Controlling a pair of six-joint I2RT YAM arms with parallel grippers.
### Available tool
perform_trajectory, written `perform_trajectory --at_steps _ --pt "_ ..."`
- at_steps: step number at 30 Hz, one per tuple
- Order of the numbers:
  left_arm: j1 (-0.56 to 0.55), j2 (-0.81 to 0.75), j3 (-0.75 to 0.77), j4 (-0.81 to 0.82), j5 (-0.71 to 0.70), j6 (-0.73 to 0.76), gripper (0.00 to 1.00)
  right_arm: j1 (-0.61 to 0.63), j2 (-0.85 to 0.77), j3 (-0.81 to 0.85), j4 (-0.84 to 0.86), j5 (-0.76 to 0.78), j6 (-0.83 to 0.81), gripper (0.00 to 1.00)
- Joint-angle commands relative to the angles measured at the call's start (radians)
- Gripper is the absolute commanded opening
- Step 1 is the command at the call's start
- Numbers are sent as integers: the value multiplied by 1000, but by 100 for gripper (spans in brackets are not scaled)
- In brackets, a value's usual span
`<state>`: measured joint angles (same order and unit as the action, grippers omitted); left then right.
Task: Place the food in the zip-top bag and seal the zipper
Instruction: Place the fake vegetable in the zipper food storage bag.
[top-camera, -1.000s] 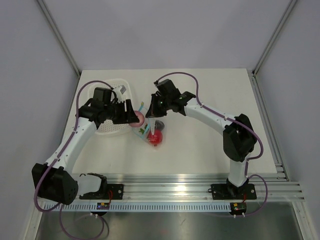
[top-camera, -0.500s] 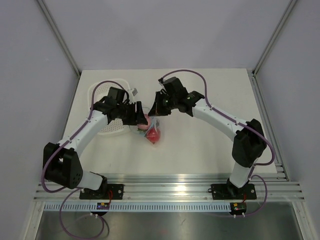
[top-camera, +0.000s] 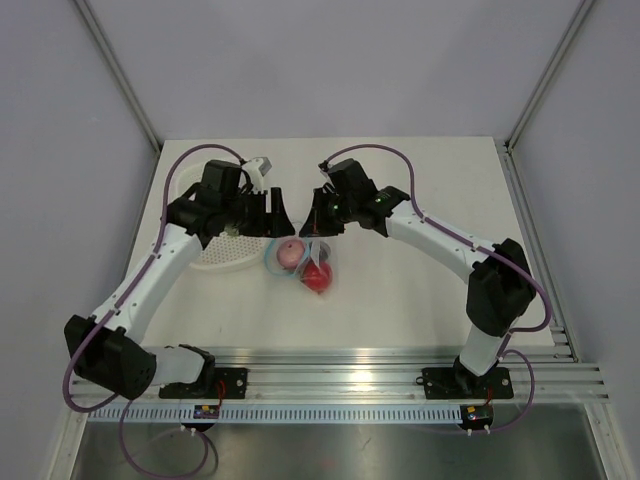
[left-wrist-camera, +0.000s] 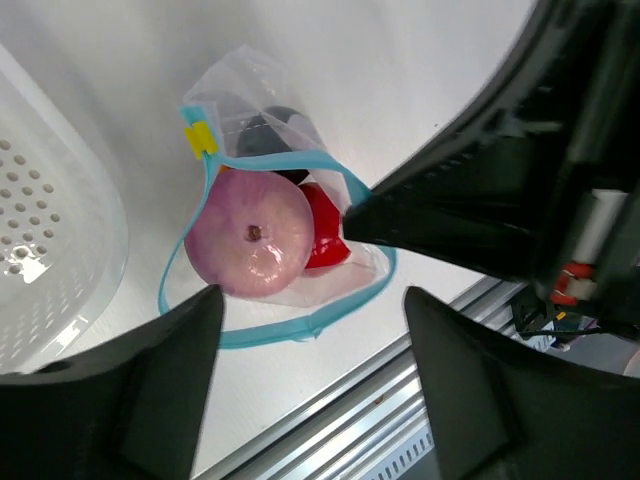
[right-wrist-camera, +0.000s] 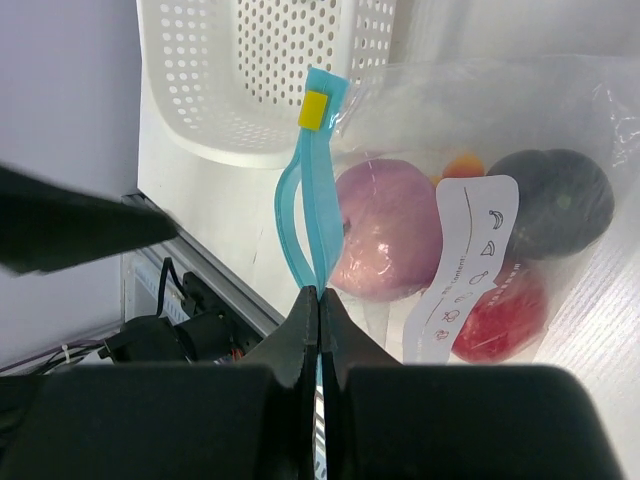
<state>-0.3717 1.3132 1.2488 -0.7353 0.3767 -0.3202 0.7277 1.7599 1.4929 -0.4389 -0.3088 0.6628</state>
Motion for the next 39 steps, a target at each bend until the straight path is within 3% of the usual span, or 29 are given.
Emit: perform_trajectory --at_steps 1,2,4,9,14,18,19,23,28,32,39 --pt "-3 -81 43 -41 -65 49 63 7 -57 4 35 -23 -5 0" --pt "-3 -88 28 -42 -121 50 52 7 -60 1 34 -23 -6 0" --pt "4 -78 14 -58 -169 41 52 6 -66 0 32 -27 -14 0" --pt "5 -39 -67 -36 -231 17 75 7 -89 -16 26 -35 -32 0" --pt "5 -32 -155 26 -204 3 73 7 -115 -39 28 -41 -35 0" --pt "5 -20 -219 89 -167 -22 62 6 -117 -42 32 -49 -42 0" --pt "5 -20 -229 103 -180 -34 45 7 -119 -45 35 -50 -43 0" --pt "5 -86 -235 152 -176 -78 3 7 -125 -46 25 -38 -58 0" --pt "-2 -115 -178 157 -58 -123 0 7 -120 3 -40 -1 -98 0" --pt "-4 -173 -187 255 138 -259 0 7 -126 58 -102 22 -143 0" --pt "-16 -146 -258 377 91 -376 0 7 -114 24 -142 157 -199 0"
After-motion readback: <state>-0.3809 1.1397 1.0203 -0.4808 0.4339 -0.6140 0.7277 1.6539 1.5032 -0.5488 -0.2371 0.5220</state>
